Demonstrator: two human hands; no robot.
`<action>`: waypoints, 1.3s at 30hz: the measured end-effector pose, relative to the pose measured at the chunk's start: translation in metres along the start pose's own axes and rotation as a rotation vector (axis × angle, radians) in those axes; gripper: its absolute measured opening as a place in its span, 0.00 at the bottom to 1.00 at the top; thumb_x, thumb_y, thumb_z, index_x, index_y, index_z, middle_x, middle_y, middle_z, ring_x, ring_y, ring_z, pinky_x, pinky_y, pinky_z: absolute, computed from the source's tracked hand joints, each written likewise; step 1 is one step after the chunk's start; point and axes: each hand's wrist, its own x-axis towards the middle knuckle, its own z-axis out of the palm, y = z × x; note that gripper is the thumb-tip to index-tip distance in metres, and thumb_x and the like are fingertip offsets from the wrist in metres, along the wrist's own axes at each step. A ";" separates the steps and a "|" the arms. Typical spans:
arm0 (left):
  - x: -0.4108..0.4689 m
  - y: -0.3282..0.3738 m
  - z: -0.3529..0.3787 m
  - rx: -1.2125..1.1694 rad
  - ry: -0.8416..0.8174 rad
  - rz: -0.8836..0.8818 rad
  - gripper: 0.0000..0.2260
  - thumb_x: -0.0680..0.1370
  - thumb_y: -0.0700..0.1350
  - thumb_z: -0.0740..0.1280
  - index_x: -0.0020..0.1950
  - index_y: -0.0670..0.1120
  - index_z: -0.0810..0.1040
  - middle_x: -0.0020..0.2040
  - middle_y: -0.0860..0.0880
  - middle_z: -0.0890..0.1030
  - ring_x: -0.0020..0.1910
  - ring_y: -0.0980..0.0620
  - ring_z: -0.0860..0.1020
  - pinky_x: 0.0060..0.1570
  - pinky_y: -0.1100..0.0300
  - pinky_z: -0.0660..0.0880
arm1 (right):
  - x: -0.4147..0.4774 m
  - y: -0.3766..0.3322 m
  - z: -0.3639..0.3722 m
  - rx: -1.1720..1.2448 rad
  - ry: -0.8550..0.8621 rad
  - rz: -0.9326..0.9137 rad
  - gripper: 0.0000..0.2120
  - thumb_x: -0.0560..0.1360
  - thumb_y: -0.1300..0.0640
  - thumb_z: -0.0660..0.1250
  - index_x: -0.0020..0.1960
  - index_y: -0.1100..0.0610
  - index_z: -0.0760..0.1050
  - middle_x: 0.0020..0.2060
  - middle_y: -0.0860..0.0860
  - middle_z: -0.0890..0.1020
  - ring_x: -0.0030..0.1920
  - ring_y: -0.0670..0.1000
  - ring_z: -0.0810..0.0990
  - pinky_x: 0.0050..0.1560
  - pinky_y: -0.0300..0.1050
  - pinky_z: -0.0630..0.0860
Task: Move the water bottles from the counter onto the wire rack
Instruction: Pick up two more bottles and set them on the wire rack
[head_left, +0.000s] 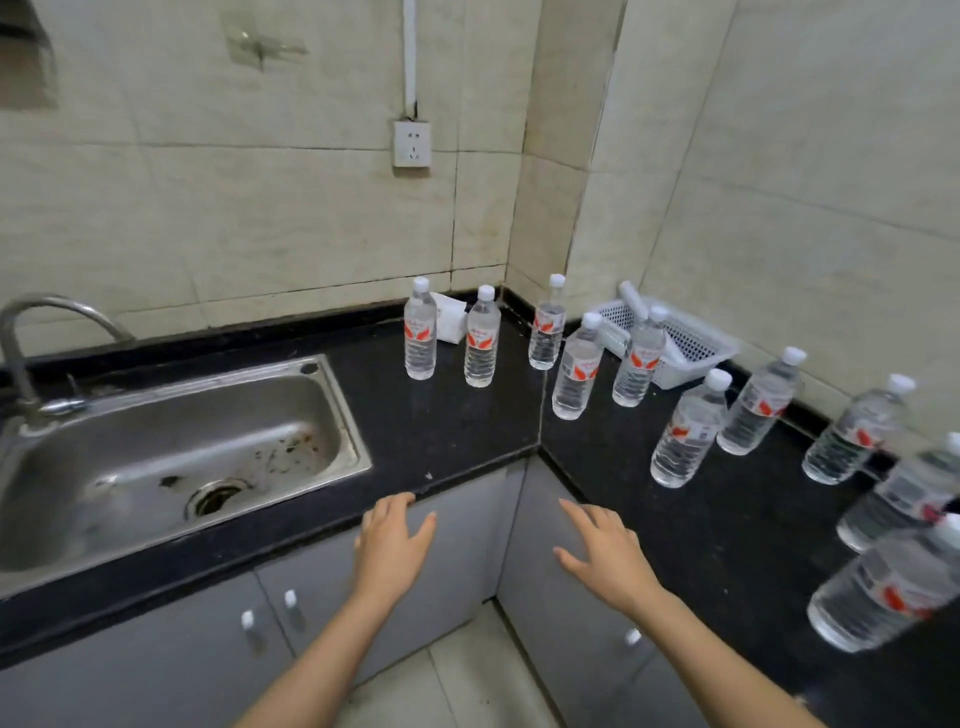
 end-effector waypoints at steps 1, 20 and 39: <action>0.012 0.007 0.008 -0.001 -0.001 0.000 0.19 0.76 0.49 0.62 0.65 0.44 0.70 0.66 0.45 0.71 0.66 0.44 0.67 0.64 0.53 0.62 | 0.010 0.007 0.002 0.029 0.007 0.009 0.30 0.77 0.45 0.57 0.74 0.48 0.51 0.70 0.50 0.63 0.71 0.52 0.59 0.67 0.50 0.61; 0.194 0.061 0.077 -0.071 0.092 -0.277 0.24 0.76 0.49 0.63 0.70 0.45 0.63 0.67 0.46 0.71 0.67 0.45 0.67 0.65 0.46 0.64 | 0.266 0.024 -0.005 0.412 -0.069 -0.075 0.35 0.76 0.49 0.63 0.75 0.51 0.46 0.70 0.54 0.64 0.69 0.55 0.62 0.68 0.53 0.64; 0.414 0.045 0.063 -0.297 0.156 -0.208 0.35 0.66 0.47 0.74 0.70 0.48 0.63 0.64 0.43 0.73 0.63 0.42 0.72 0.61 0.42 0.70 | 0.436 -0.055 -0.003 0.718 0.289 0.286 0.49 0.64 0.55 0.76 0.74 0.51 0.48 0.67 0.55 0.70 0.67 0.56 0.68 0.67 0.56 0.66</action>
